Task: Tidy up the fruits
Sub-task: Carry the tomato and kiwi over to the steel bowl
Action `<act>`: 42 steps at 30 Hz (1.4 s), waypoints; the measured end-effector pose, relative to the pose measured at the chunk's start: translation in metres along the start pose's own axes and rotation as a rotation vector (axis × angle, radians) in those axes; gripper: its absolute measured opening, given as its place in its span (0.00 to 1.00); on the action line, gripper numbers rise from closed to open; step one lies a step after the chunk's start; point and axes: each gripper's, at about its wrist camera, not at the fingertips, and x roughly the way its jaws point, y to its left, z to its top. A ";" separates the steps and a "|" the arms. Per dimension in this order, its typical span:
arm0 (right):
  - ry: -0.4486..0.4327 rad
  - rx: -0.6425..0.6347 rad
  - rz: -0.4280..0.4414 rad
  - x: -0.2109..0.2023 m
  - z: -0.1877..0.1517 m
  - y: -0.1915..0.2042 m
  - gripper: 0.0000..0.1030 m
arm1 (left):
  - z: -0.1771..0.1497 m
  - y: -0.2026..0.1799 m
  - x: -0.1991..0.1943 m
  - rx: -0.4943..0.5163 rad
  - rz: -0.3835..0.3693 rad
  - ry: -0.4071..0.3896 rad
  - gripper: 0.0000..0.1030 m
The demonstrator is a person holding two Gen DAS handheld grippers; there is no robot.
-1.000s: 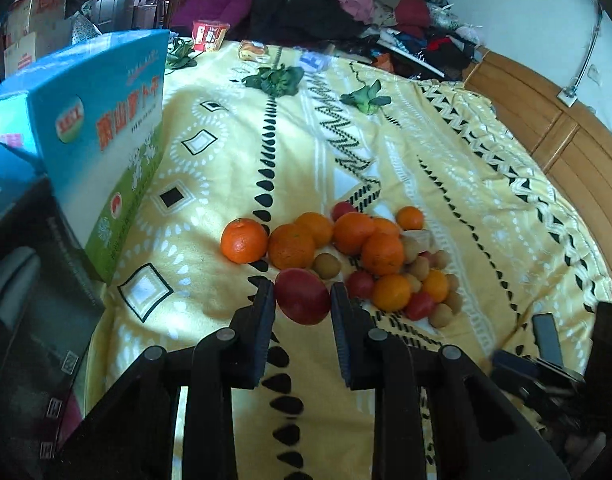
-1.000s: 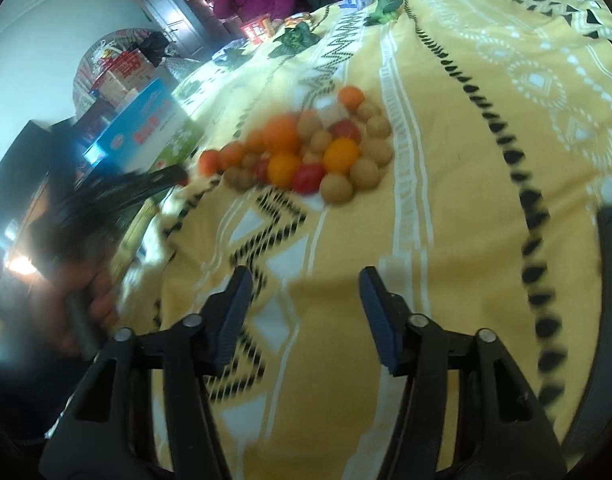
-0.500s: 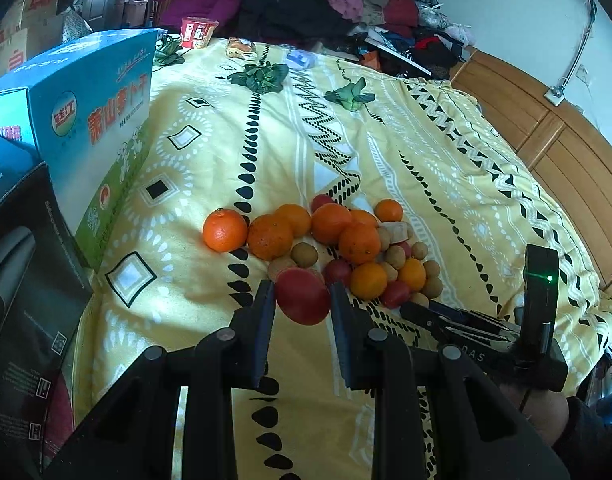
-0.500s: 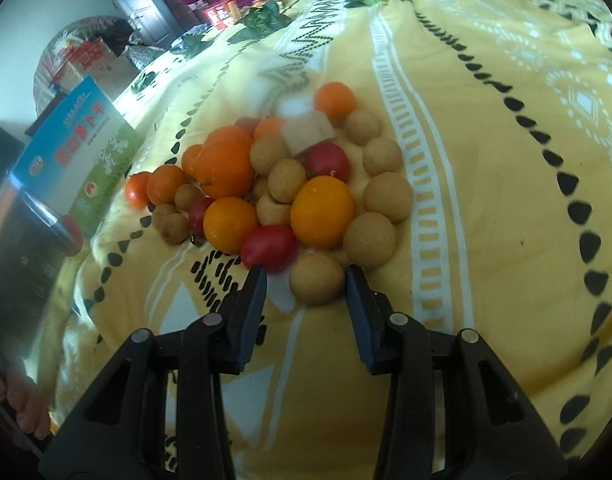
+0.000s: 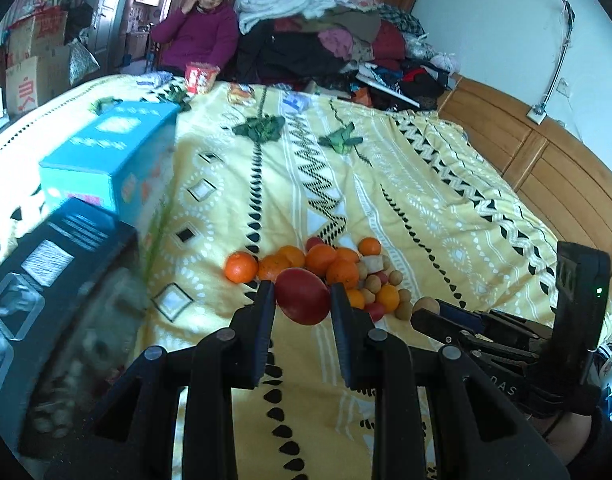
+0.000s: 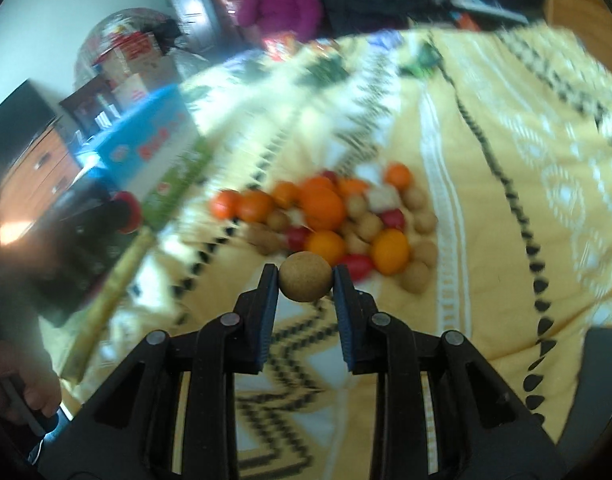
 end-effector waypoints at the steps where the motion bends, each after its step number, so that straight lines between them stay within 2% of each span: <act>1: -0.007 -0.022 0.001 -0.004 0.004 0.010 0.27 | 0.001 0.003 -0.010 -0.006 0.006 -0.015 0.27; 5: -0.043 -0.112 -0.015 -0.017 0.018 0.049 0.27 | 0.005 0.020 -0.045 -0.026 0.039 -0.062 0.27; 15: -0.071 -0.215 -0.013 -0.030 0.034 0.116 0.27 | 0.009 0.067 -0.113 -0.095 0.085 -0.154 0.27; 25: -0.078 -0.327 0.041 -0.029 0.047 0.190 0.27 | 0.011 0.129 -0.171 -0.181 0.159 -0.234 0.27; 31: -0.058 -0.396 0.139 -0.014 0.051 0.254 0.27 | 0.001 0.191 -0.214 -0.258 0.255 -0.278 0.27; 35: -0.026 -0.432 0.245 0.000 0.055 0.305 0.27 | -0.009 0.238 -0.244 -0.334 0.336 -0.301 0.27; 42: 0.061 -0.503 0.416 0.026 0.049 0.391 0.27 | -0.037 0.312 -0.269 -0.456 0.457 -0.293 0.27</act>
